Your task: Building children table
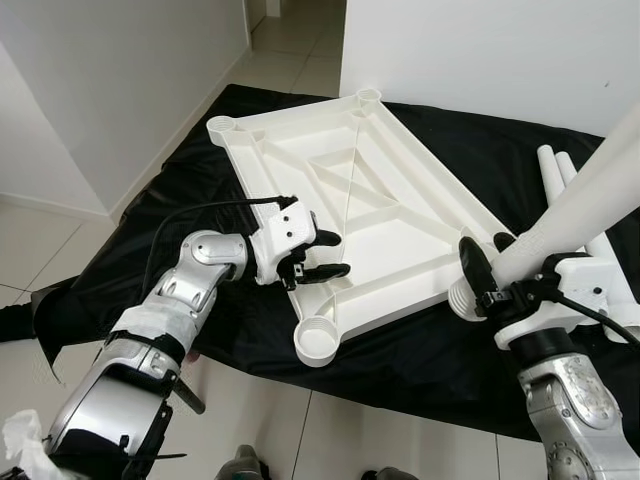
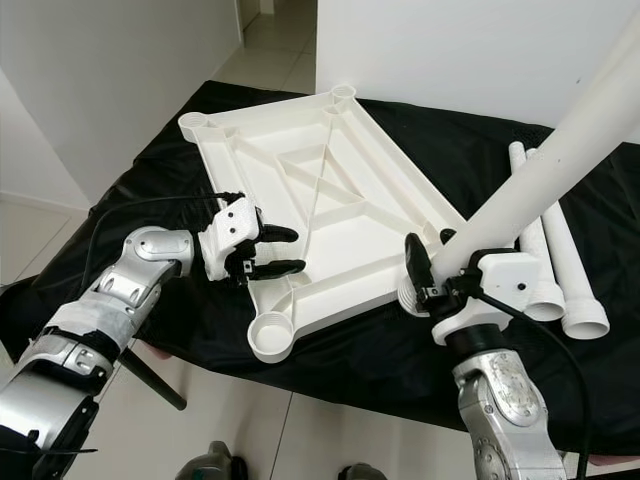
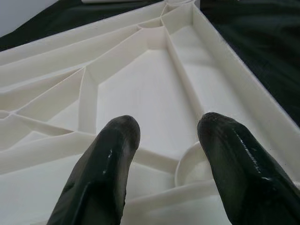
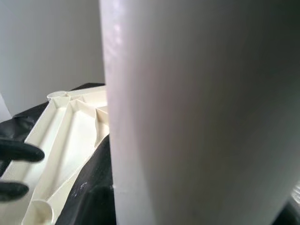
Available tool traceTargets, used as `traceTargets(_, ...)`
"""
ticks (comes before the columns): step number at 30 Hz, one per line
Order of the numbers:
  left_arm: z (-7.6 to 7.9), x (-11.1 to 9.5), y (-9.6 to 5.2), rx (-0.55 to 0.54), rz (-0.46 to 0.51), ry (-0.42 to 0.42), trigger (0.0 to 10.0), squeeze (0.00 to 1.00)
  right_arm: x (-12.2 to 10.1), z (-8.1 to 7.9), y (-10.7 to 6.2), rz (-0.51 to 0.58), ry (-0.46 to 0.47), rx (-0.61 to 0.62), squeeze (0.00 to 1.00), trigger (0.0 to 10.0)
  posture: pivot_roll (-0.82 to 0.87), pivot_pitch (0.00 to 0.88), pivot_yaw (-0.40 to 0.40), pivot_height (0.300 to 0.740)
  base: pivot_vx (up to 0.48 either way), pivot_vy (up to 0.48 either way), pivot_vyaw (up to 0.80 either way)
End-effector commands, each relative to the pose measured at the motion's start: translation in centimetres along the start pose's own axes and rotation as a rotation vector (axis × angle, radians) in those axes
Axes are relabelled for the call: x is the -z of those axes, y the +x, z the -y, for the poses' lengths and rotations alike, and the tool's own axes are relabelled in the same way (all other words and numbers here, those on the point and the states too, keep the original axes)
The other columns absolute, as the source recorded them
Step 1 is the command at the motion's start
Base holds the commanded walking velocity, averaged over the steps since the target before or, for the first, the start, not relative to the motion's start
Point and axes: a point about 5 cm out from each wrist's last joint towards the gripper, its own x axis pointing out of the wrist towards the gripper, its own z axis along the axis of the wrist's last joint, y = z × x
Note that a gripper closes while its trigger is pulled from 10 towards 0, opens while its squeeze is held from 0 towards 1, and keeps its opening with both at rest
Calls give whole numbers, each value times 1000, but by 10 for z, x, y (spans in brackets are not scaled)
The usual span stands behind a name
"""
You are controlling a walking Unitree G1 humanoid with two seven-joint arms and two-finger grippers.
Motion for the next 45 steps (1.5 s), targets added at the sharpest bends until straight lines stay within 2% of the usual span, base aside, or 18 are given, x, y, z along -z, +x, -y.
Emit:
traceTargets(1, 3, 2, -3, 119, -32, 24, 10000, 0, -5, 2, -2, 14, -16, 9, 0, 10000, -16, 48, 24, 740, 0, 0, 0)
traceTargets(3, 3, 3, -4, 137, -50, 44, 10000, 0, -6, 4, -3, 14, -21, 14, 0, 10000, -18, 51, 27, 740, 0, 0, 0)
traceTargets(4, 2, 6, -4, 145, -73, 64, 10000, 1000, -6, 5, -3, 17, -26, 17, 0, 10000, -20, 53, 27, 740, 0, 0, 0)
traceTargets(9, 2, 12, -6, 170, -115, 100, 10000, 1000, -8, 4, -4, 22, -33, 17, 0, 10000, -25, 54, 30, 740, 0, 0, 0)
traceTargets(11, 3, 14, -7, 188, -123, 103, 10000, 1000, -9, 4, -4, 23, -35, 16, 0, 10000, -27, 55, 32, 740, 0, 0, 0)
traceTargets(12, 5, 21, -8, 212, -159, 91, 10000, 1000, -9, 4, -4, 25, -41, 15, 0, 10000, -30, 50, 42, 740, 0, 0, 0)
traceTargets(17, 5, 26, -7, 211, -189, 83, 10000, 996, -10, 4, -4, 30, -44, 16, 0, 10000, -31, 47, 46, 740, 0, 0, 0)
traceTargets(18, 4, 27, -7, 211, -199, 81, 10000, 741, -10, 3, -4, 31, -43, 17, 0, 10000, -33, 46, 47, 740, 0, 0, 0)
traceTargets(19, 4, 27, -7, 211, -199, 81, 10000, 741, -10, 3, -4, 31, -43, 17, 0, 10000, -33, 46, 47, 740, 0, 0, 0)
traceTargets(20, 3, 28, -8, 214, -218, 94, 10000, 82, -10, 3, -4, 32, -43, 17, 0, 10000, -34, 45, 49, 740, 0, 0, 0)
traceTargets(21, 2, 29, -8, 218, -230, 102, 10000, 0, -11, 3, -5, 32, -43, 17, 0, 10000, -34, 45, 49, 740, 0, 0, 0)
traceTargets(30, -4, 28, -7, 212, -265, 146, 10000, 0, -12, 5, -6, 35, -60, 18, 0, 10000, -48, 32, 65, 740, 0, 0, 0)
traceTargets(35, -3, 26, -2, 230, -252, 130, 10000, 0, -13, 4, -6, 36, -64, 17, 0, 10000, -53, 29, 71, 740, 0, 0, 0)
traceTargets(45, 0, 23, 7, 289, -255, 161, 10000, 0, -14, 3, -9, 34, -71, 19, 0, 10000, -73, 36, 92, 740, 0, 0, 0)
